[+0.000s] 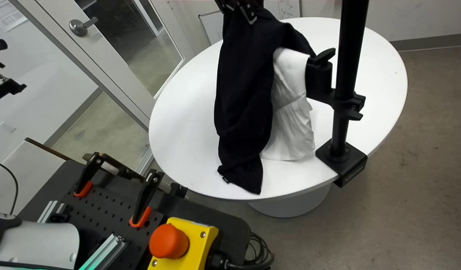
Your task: Remove the black cloth from the metallic object and put it on the table
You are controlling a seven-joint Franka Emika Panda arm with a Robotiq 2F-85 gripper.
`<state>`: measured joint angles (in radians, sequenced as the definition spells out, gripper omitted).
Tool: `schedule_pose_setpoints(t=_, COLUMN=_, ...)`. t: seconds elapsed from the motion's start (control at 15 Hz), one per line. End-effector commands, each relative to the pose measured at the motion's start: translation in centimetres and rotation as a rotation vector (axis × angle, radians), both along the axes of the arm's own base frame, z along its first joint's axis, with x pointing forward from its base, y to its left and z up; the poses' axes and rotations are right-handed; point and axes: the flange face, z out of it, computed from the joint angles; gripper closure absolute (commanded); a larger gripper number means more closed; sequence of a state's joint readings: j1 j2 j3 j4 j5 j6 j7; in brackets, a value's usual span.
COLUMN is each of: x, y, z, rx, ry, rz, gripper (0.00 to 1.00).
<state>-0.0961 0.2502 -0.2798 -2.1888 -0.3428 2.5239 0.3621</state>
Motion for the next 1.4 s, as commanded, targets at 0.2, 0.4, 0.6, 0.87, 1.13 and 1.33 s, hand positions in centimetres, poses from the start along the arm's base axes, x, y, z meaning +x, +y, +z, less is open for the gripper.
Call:
schedule_pose_setpoints(t=0.2, x=-1.1, y=-0.1, z=5.6, rx=0.050, ry=-0.047, rz=0.011, gripper=0.98)
schedule_pose_setpoints(t=0.4, x=-1.5, y=-0.3, z=7.4, rx=0.074, ry=-0.068, rz=0.012, gripper=0.98)
schedule_pose_setpoints(t=0.6, x=-2.4, y=0.1, z=9.8, rx=0.134, ry=-0.061, rz=0.048, gripper=0.98)
schedule_pose_setpoints(t=0.87, x=-3.5, y=1.1, z=13.7, rx=0.175, ry=-0.081, rz=0.125, gripper=0.98)
schedule_pose_setpoints(t=1.13, x=-4.4, y=2.9, z=17.9, rx=0.190, ry=-0.121, rz=0.215, gripper=0.98)
schedule_pose_setpoints(t=1.33, x=-4.8, y=4.7, z=20.4, rx=0.199, ry=-0.148, rz=0.286, gripper=0.98)
